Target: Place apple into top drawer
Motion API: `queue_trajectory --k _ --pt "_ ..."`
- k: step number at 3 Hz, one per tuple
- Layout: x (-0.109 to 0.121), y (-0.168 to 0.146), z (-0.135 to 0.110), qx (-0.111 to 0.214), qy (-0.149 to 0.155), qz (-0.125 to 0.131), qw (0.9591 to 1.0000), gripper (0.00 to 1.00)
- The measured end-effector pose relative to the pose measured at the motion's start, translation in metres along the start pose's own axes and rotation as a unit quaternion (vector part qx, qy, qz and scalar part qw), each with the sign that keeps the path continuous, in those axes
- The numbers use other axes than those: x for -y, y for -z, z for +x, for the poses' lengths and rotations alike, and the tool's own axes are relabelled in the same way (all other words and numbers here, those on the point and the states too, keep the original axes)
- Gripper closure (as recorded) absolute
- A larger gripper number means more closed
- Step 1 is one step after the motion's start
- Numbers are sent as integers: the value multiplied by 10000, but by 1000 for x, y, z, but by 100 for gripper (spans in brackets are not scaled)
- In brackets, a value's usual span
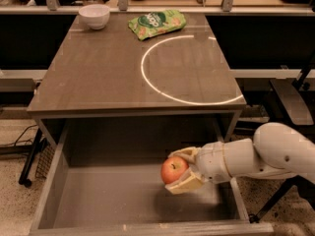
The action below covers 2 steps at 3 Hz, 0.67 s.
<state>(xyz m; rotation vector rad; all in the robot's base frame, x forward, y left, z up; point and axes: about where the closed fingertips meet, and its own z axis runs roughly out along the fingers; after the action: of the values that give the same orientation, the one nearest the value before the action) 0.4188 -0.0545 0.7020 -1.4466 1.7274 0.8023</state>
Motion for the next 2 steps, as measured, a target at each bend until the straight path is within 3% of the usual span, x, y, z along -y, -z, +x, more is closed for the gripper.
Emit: queue_trajectory --k 2 --pt "6 -57 8 423 13 -63 9991 100"
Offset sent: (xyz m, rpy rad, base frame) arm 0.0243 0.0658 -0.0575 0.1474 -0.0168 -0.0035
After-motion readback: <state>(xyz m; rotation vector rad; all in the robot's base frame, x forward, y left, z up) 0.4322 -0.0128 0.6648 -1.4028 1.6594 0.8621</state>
